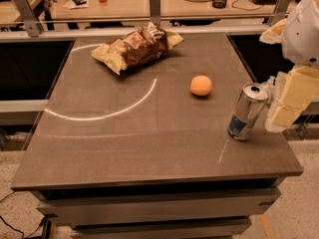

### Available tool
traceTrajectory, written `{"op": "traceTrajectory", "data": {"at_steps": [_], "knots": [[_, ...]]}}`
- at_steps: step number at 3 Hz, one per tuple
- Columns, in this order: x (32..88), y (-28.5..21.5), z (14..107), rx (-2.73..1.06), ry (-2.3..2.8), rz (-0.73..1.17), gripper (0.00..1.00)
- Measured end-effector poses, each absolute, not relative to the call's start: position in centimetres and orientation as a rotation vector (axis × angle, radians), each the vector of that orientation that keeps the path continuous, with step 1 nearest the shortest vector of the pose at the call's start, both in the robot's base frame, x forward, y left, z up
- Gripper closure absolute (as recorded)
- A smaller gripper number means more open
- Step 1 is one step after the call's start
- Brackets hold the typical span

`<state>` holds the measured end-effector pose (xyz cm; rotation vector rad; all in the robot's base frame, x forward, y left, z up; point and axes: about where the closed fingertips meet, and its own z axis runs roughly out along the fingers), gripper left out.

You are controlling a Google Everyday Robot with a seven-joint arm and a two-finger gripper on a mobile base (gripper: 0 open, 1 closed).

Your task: Pick orange

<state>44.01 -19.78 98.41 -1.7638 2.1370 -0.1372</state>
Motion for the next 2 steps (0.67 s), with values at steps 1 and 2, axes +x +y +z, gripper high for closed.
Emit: {"op": "traceTrajectory", "data": {"at_steps": [1, 2], "knots": [[44.2, -19.6, 98.6, -1.751, 2.133, -0.143, 0.00], [45.8, -19.1, 98.8, -1.700, 2.163, -0.143, 0.00]]}}
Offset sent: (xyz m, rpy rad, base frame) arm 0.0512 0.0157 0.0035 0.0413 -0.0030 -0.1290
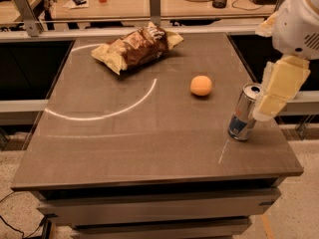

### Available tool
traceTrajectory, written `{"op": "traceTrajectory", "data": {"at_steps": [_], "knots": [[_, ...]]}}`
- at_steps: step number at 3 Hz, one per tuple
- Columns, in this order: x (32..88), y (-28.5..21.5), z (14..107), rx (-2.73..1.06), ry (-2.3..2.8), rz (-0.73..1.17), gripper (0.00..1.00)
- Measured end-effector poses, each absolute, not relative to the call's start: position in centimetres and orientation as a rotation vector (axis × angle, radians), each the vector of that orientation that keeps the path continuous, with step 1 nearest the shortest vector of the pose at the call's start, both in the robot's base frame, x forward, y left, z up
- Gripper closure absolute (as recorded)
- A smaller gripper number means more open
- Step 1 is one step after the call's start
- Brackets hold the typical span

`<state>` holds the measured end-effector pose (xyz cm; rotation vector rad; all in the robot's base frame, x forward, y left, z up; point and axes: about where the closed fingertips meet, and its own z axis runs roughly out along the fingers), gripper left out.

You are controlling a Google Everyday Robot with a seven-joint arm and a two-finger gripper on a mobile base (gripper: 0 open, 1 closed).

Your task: Pick orange

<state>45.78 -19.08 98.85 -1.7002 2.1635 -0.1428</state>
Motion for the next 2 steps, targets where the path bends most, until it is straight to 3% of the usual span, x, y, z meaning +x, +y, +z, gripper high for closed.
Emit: {"op": "traceTrajectory", "data": {"at_steps": [2], "knots": [[52.3, -16.5, 98.5, -1.687, 2.241, -0.074, 0.00]]}}
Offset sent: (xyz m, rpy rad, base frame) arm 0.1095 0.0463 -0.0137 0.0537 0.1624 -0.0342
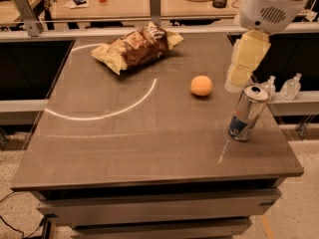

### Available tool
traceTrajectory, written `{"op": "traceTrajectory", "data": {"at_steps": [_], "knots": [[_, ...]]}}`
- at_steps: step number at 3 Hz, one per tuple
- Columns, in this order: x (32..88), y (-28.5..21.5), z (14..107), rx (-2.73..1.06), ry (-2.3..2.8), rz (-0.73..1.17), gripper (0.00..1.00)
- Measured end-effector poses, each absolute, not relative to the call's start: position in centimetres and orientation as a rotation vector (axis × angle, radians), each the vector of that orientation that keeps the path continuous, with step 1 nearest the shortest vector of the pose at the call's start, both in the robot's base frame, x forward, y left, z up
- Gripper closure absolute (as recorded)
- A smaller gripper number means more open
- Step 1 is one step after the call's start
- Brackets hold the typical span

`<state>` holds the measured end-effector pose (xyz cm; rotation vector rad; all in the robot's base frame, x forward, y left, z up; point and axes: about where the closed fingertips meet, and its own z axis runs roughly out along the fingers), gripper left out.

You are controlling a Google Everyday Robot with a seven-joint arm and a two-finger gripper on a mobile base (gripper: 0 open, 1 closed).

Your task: Pick orange

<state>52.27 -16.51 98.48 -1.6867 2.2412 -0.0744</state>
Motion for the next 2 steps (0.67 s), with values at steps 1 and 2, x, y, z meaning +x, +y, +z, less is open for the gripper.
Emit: {"op": "traceTrajectory", "data": {"at_steps": [1, 2], "knots": [[55.2, -15.1, 97.0, -1.665, 2.246, 0.025, 0.00], [57.7, -14.1, 93.7, -1.635, 2.265, 0.103, 0.00]]}}
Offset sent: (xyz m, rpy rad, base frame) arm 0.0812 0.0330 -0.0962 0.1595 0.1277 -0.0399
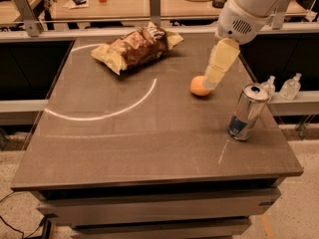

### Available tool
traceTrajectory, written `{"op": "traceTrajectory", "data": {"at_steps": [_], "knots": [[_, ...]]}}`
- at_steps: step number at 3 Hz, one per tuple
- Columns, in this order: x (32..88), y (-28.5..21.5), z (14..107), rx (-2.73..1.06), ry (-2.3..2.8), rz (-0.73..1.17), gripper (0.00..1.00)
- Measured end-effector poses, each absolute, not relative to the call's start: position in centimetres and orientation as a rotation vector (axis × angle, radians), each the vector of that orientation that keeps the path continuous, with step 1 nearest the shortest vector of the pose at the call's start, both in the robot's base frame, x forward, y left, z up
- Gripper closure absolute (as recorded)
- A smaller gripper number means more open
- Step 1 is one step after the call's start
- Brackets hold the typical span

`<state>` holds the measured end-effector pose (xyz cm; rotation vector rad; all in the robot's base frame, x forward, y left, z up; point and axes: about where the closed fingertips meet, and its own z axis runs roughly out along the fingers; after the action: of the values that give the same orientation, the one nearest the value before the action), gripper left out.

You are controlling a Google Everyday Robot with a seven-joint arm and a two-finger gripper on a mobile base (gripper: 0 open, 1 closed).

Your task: Pick orange

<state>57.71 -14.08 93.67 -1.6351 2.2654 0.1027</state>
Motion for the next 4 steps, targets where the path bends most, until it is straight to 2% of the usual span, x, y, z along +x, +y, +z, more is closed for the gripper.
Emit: {"op": "traceTrajectory", "data": {"at_steps": [4], "knots": [[61.5, -15.1, 85.0, -1.640, 2.351, 0.087, 0.00]]}}
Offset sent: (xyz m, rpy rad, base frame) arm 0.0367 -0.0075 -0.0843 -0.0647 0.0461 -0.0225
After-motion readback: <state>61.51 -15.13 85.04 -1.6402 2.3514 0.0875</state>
